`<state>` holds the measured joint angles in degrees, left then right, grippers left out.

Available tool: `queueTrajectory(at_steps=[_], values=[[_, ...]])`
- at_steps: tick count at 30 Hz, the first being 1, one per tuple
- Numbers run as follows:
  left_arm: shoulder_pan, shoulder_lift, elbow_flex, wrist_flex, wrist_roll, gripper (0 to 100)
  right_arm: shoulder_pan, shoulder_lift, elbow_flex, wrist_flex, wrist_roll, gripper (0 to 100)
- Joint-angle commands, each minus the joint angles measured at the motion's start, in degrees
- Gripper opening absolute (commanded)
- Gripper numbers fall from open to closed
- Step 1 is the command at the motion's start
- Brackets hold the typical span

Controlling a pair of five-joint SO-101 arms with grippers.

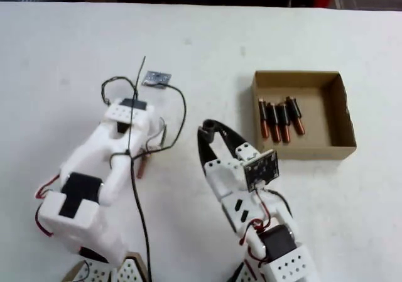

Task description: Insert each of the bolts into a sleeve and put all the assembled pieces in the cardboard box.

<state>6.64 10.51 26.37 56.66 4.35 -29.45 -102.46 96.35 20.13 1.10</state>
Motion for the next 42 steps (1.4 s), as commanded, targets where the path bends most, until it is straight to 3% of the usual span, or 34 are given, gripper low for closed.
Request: queueTrajectory(at_steps=[1,8,20,30,37,42], values=[[1.2,-7.4,-0.7,1.0,0.8,2,-0.7,-0.7,0.5,0.2,-0.4,1.7],[0.7,-21.7,-0.3,4.9,0.8,2,-0.7,-0.7,0.5,1.7,-0.4,1.7],[0.9,-39.7,-0.4,4.2,0.7,2,-0.7,-0.7,0.5,3.9,-0.4,1.7],[3.8,-53.1,5.5,-5.8,0.7,2,-1.9,-0.7,0.5,3.5,-0.8,1.7],[8.3,-64.2,16.8,-22.9,0.6,2,-6.9,-0.7,0.5,3.4,-0.8,1.7],[8.4,-69.5,23.0,-30.9,-6.2,2,-7.2,-0.7,0.5,0.5,-0.8,1.7]])
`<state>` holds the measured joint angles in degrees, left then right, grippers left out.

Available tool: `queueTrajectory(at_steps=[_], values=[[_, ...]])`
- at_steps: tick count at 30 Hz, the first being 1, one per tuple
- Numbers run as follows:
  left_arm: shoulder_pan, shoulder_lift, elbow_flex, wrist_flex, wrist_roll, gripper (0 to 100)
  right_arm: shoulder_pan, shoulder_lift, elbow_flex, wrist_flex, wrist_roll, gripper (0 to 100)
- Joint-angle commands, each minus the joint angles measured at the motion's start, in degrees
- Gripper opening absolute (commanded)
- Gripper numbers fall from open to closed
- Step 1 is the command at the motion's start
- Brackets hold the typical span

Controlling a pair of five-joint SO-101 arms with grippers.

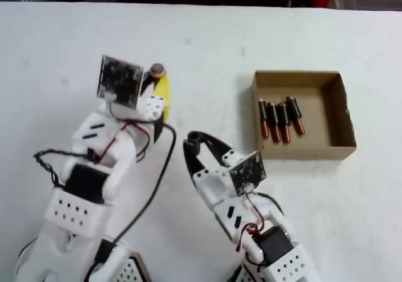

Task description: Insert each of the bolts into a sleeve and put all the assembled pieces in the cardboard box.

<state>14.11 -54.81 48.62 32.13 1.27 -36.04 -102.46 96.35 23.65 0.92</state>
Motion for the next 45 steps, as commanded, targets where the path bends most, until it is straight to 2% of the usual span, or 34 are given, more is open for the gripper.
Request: queueTrajectory(at_steps=[1,4,11,21,25,32,34,36,38,41,45], values=[[0.9,-5.1,1.6,-7.9,-3.5,2,-0.6,-0.7,0.5,-4.2,-0.6,1.7],[1.8,-8.1,3.4,-10.9,-3.4,2,-0.6,-0.7,0.5,-7.0,-0.6,1.7],[8.2,-15.6,7.4,-11.2,-3.4,2,-0.6,-0.7,0.5,-11.7,-0.3,1.7],[13.6,-27.5,12.6,-10.8,-3.3,2,-0.6,-0.7,0.5,-11.9,0.3,1.7],[14.0,-31.6,16.7,-10.7,-3.3,2,-0.6,-0.7,0.5,-11.9,5.5,1.7],[14.0,-35.6,20.4,-11.1,-3.3,2,-4.1,-0.6,0.5,-10.1,6.1,1.7],[14.0,-36.4,20.5,-10.9,-3.3,2,-5.3,-0.6,0.5,-9.0,8.7,1.7],[13.9,-36.9,20.5,-10.7,-1.3,2,-6.0,-0.6,0.5,-8.9,11.6,1.7],[13.7,-37.1,20.3,-10.5,1.7,2,-5.9,-0.6,0.5,-8.9,10.7,1.7],[13.6,-37.1,19.1,-7.4,3.6,2,-5.9,-0.6,0.5,-8.9,9.2,1.7],[13.5,-36.8,13.6,0.9,7.6,2,-5.8,-0.6,0.5,-7.7,9.1,1.7]])
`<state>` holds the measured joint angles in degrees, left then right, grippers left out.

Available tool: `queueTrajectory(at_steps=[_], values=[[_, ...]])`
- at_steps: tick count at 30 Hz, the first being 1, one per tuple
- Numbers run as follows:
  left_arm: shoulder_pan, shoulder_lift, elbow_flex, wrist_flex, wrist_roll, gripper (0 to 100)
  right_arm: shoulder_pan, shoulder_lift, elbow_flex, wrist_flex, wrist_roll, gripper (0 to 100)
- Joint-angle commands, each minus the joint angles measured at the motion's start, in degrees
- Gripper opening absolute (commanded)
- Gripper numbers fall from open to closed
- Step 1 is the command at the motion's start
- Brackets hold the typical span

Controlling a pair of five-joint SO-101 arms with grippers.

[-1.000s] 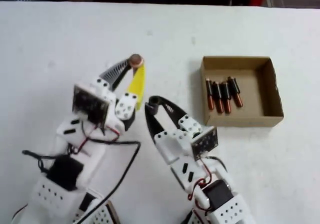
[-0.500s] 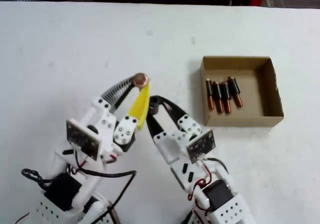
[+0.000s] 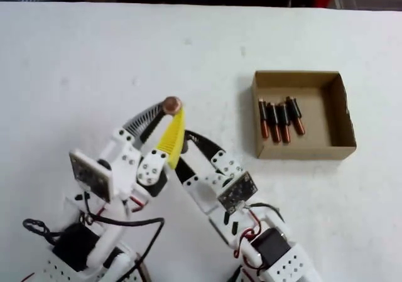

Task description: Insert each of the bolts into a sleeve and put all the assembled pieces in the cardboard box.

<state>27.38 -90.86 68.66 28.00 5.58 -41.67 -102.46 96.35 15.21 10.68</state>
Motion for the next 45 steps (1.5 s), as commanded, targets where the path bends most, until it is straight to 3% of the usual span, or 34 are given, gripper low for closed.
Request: queueTrajectory(at_steps=[1,14,23,45], values=[[0.2,-0.7,-7.6,6.9,4.1,2,-0.2,-0.6,0.5,0.9,-0.6,1.7],[-2.1,-0.7,-8.4,8.9,4.5,2,-0.2,-0.6,0.5,0.9,-0.6,1.7],[-2.1,-0.7,-3.9,3.3,4.4,2,-0.2,-0.6,0.5,1.0,-0.6,1.7],[-2.0,-1.1,4.1,4.0,4.5,2,-0.2,-0.6,0.5,0.7,-0.6,1.7]])
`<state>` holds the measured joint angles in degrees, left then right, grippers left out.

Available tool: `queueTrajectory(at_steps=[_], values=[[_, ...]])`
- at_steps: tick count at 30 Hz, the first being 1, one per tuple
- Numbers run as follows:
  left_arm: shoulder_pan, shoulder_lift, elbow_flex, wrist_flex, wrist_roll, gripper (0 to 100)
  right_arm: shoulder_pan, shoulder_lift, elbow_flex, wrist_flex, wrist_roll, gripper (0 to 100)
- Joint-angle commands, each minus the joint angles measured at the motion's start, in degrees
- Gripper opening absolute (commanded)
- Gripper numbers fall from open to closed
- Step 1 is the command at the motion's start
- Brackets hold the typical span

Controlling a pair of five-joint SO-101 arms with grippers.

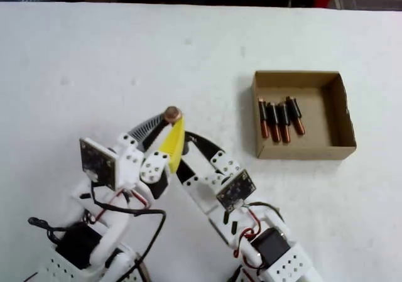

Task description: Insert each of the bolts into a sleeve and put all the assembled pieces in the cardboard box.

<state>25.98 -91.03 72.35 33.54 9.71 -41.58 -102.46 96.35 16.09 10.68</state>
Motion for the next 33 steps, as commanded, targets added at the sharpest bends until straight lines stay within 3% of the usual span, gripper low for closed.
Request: queueTrajectory(at_steps=[1,8,28,33], values=[[-0.6,-0.9,1.2,-1.5,0.4,2,-0.3,-0.6,0.5,-0.1,-0.6,1.7],[-0.6,-0.9,7.2,-1.7,0.4,2,-0.3,-0.6,0.5,-0.1,-0.6,1.7],[0.4,-0.9,9.0,-1.9,0.0,3,-0.3,-0.6,0.5,0.1,-0.6,1.7],[0.4,-0.9,9.2,-1.6,0.1,15,-0.3,-0.6,0.5,0.1,-0.6,1.7]])
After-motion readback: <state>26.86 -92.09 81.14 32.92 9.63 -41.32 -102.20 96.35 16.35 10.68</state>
